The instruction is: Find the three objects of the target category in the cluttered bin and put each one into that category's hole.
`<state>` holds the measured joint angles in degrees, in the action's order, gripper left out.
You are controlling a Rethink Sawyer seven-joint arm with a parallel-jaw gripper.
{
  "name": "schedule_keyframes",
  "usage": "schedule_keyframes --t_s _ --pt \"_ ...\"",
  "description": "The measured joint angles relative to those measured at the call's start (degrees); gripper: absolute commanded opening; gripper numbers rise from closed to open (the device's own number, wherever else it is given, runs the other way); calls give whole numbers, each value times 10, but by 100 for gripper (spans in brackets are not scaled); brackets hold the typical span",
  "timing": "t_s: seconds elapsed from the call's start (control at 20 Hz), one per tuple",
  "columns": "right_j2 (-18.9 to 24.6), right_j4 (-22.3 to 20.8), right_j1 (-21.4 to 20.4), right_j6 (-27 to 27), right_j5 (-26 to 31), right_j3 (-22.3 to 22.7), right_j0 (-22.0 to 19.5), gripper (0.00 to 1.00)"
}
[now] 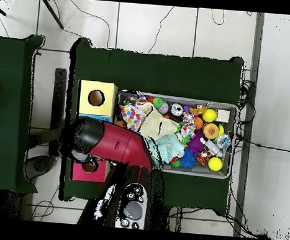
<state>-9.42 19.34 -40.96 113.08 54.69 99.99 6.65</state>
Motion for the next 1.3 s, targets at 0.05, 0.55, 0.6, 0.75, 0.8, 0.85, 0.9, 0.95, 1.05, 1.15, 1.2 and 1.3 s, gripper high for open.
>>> schedule_keyframes --t_s 0.05,0.55,0.6,0.75,0.8,0.85,0.9,0.95,1.05,1.15,1.2,1.3 --pt "0 1 0 0 5 -1 -2 0" --pt "0 10 -2 0 32 -15 -6 0" --pt "0 10 -2 0 35 -22 -6 0" --pt "0 10 1 0 43 -36 -6 0" --pt "0 10 2 0 45 -41 -6 0" --pt "0 10 4 0 48 -45 -6 0" --pt "0 10 7 0 51 -53 -6 0" --pt "0 10 11 0 54 -60 -6 0" --pt "0 10 18 0 60 -74 -7 0" --pt "0 10 24 0 65 -84 -8 0" --pt "0 10 28 0 68 -91 -9 0" --pt "0 10 33 0 72 -99 -11 0"
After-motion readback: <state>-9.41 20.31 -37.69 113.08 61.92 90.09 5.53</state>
